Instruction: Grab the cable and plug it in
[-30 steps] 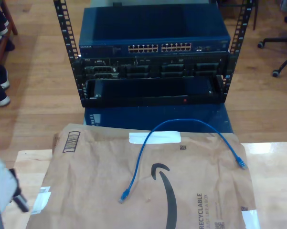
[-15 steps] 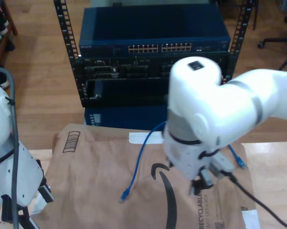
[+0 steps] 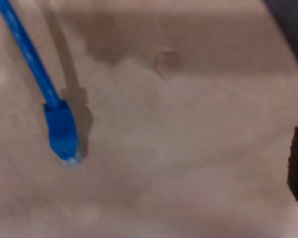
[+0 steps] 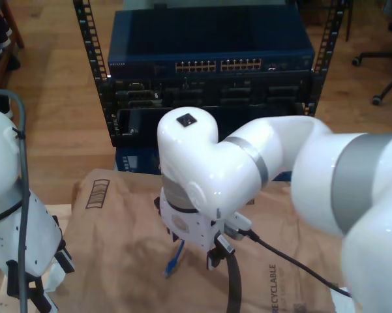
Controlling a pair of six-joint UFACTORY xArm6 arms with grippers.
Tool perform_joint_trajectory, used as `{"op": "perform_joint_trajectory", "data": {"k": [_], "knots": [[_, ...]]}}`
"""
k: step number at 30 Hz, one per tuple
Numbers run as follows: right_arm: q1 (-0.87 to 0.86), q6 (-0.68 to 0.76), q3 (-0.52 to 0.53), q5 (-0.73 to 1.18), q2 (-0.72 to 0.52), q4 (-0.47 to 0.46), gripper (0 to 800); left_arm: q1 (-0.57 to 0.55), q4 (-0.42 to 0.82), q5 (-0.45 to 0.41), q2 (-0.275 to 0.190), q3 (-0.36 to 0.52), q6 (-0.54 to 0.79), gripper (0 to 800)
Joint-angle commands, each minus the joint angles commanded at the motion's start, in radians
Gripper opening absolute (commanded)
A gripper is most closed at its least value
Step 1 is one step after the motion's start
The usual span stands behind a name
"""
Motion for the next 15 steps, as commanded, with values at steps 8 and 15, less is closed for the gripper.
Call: {"op": "perform_joint_trajectory", "data": {"k": [8, 15], "knots": [[0.0, 0.002, -0.037, -0.044, 0.092, 0.002, 781, -0.038, 0.0, -0.002, 0.008, -0.005, -0.029, 798], [-0.002, 0.002, -0.037, -0.068, 0.124, 0.002, 733, -0.04, 0.0, -0.014, 0.029, -0.006, -0.034, 798]]}}
